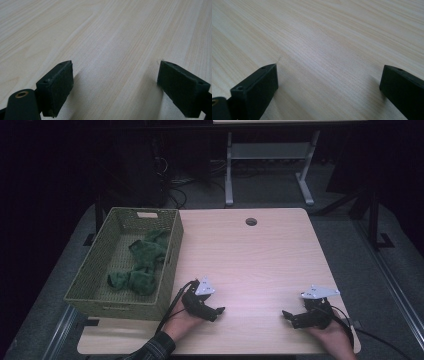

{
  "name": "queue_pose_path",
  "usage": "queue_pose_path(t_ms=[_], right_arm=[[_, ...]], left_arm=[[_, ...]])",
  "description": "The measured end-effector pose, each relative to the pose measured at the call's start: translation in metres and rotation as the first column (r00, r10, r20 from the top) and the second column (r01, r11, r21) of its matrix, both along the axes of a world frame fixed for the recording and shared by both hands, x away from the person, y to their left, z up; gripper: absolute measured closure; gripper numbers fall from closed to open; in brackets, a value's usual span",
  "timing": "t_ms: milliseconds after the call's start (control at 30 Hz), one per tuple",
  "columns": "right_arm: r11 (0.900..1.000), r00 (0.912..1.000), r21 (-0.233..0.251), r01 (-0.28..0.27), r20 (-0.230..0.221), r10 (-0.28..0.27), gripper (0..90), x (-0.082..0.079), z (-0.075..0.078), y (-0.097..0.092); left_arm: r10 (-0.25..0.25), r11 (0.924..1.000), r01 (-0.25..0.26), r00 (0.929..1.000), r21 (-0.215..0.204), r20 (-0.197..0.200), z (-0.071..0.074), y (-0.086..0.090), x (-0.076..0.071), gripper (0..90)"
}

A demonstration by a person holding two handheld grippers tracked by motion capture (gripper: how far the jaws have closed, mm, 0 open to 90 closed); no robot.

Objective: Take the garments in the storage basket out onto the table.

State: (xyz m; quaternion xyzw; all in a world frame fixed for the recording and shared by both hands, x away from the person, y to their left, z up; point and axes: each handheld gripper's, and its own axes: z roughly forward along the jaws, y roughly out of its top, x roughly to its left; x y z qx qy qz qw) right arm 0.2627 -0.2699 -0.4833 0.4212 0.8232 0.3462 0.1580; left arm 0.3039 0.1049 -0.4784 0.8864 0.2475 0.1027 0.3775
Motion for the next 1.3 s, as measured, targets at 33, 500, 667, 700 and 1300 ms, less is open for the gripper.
queue_pose_path(t_ms=[33,500,667,700,1300], right_arm=[[1.0,1.0,0.0,0.0,0.0,0.0,1.5,0.0,0.0,0.0],[0.9999,0.9999,0.0,-0.012,0.001,0.012,1.5,0.001,0.0,0.0],[0.9999,1.0,0.004,-0.01,-0.002,0.01,1.5,0.001,0.0,0.001],[0.9999,1.0,0.004,-0.01,-0.002,0.01,1.5,0.001,0.0,0.001],[0.9999,0.9999,0.004,-0.011,-0.001,0.011,1.4,0.001,0.0,0.001]], left_arm=[[-0.001,1.0,0.001,1.0,0.0,-0.001,0.0,0.0,0.0,12.7],[-0.009,0.9999,0.009,1.0,-0.011,-0.001,0.015,0.005,0.004,12.8],[-0.001,0.9993,0.001,1.0,-0.038,0.002,0.023,0.01,0.004,12.8],[-0.002,0.9992,0.002,1.0,-0.04,0.004,0.025,0.011,0.004,12.8],[0.014,0.9985,-0.012,0.9995,-0.053,0.027,0.039,0.017,0.004,12.9]])
